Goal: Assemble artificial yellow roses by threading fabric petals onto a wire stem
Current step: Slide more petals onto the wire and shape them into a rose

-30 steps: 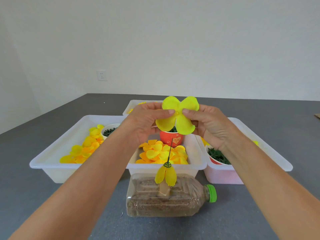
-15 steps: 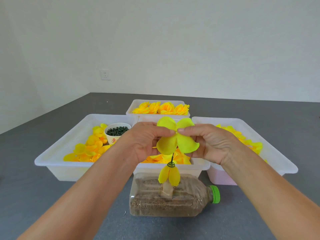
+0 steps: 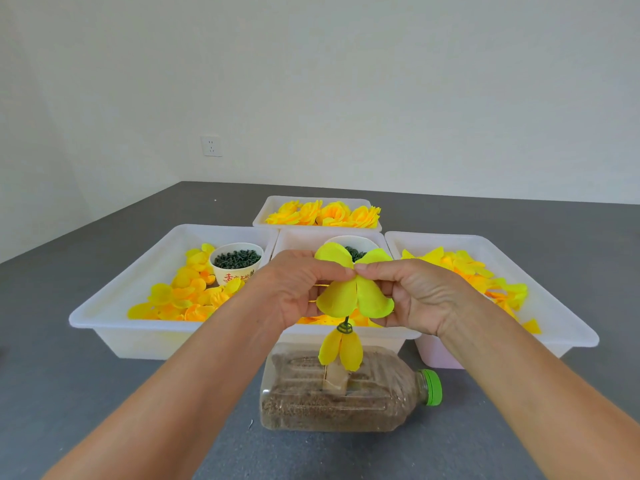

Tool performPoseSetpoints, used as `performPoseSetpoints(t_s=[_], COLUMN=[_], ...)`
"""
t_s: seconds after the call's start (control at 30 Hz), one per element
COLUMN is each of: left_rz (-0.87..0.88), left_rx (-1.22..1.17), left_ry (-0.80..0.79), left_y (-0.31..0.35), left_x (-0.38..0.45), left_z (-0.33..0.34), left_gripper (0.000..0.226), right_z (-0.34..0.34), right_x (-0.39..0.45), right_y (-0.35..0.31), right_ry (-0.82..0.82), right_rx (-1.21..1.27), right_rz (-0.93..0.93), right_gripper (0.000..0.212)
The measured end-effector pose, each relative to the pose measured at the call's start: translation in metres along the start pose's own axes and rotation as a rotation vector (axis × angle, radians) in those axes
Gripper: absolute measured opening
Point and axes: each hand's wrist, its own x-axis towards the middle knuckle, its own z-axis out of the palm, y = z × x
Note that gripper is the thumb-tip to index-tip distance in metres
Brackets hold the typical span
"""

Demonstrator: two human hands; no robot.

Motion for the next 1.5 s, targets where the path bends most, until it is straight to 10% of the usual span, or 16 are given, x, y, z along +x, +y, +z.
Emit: performPoseSetpoints(t_s=[1.5], left_rz=[-0.056], left_rx=[0.158], left_ry=[-0.021], left_y=[-0.029], left_x=[-0.003], left_z=[-0.018], left_gripper=[0.019], right_z=[0.009], right_x=[0.001], right_y=[0.029], right_ry=[0.057], right_rx=[0.041], right_rz=[0.016], right_gripper=[0.033])
